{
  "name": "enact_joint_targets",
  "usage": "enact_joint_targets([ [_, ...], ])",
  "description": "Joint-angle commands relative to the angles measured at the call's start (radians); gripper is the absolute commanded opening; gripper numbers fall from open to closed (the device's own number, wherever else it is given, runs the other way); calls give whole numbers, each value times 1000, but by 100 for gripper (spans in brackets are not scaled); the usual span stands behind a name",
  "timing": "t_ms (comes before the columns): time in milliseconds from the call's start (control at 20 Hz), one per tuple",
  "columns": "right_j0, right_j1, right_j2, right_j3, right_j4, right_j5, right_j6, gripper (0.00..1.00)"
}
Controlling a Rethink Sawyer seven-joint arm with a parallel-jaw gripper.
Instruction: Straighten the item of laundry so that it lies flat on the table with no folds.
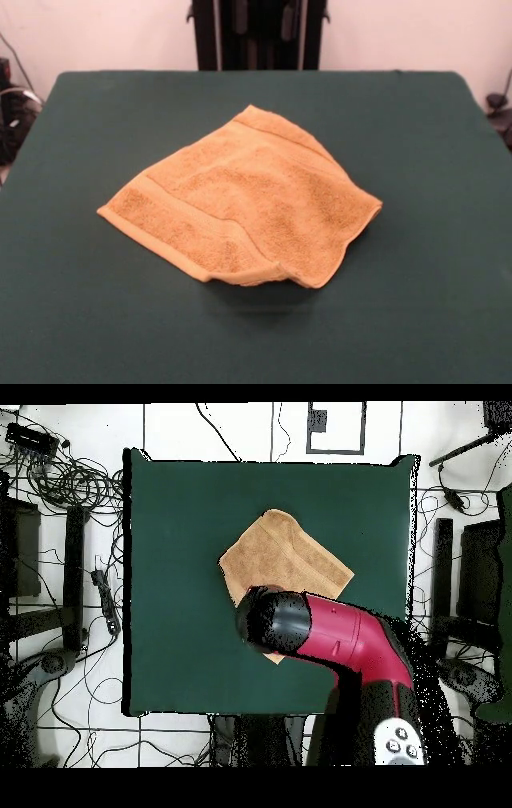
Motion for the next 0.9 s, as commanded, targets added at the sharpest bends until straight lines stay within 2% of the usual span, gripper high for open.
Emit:
enact_joint_targets([
  [50, 30, 192, 102, -85, 31, -83, 156, 100],
  [400, 26, 299, 124, -141, 39, -185, 147, 100],
  [750, 62, 376, 105, -233, 78, -167, 196, 100],
  [900, 70, 379, 118, -252, 92, -139, 187, 100],
])
